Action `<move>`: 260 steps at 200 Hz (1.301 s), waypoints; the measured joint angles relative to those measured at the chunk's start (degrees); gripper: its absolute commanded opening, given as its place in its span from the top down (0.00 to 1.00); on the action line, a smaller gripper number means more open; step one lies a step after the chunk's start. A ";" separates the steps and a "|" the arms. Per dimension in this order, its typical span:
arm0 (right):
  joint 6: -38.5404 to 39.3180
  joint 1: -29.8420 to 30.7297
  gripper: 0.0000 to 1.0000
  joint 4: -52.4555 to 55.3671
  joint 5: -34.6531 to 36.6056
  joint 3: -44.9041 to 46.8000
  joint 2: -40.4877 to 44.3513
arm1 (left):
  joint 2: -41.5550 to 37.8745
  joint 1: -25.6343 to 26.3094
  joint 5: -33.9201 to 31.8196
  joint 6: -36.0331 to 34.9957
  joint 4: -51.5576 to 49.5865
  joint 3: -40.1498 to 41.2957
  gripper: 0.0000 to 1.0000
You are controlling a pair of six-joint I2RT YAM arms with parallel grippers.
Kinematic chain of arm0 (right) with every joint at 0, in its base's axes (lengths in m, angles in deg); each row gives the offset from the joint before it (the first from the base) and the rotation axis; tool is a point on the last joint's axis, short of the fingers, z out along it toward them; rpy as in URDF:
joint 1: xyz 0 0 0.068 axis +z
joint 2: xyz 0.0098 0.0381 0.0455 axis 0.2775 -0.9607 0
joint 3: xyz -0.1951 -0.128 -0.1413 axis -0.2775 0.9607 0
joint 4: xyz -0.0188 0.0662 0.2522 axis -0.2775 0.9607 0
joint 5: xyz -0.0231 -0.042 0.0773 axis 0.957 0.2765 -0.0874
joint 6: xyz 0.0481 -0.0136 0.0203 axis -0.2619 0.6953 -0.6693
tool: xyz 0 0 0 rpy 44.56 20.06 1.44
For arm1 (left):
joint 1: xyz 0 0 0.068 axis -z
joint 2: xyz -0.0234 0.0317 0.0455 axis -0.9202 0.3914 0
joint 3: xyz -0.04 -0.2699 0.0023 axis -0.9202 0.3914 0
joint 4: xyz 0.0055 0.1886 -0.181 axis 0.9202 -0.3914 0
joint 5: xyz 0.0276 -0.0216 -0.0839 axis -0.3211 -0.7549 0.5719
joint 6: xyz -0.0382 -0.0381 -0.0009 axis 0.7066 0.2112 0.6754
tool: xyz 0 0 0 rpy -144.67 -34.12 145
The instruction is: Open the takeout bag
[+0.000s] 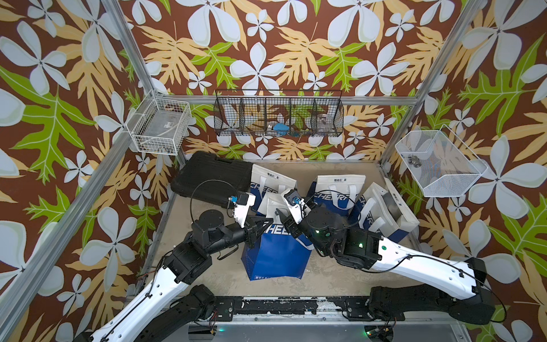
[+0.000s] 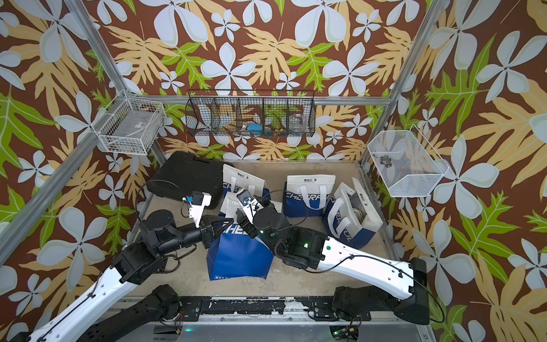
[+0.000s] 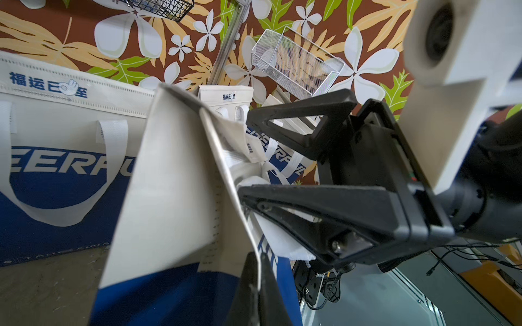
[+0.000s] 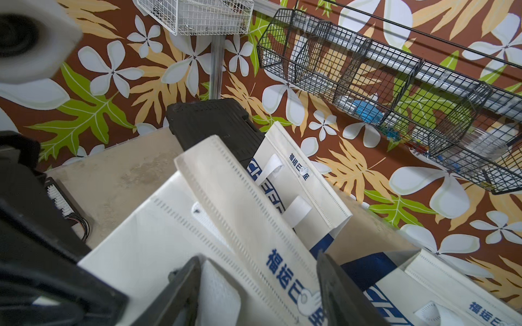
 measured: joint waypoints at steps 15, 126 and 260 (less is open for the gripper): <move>0.02 -0.31 0.33 -0.07 0.15 0.20 1.68 | -0.13 0.00 0.24 0.00 -0.02 0.00 1.00; -0.46 -2.95 0.60 3.21 -2.97 -1.27 0.39 | -0.07 0.00 1.09 -0.22 -0.42 -1.05 1.00; -1.60 -7.04 1.00 11.02 -1.66 -6.21 -1.77 | 0.17 0.00 -6.12 -2.38 -3.76 -1.14 1.00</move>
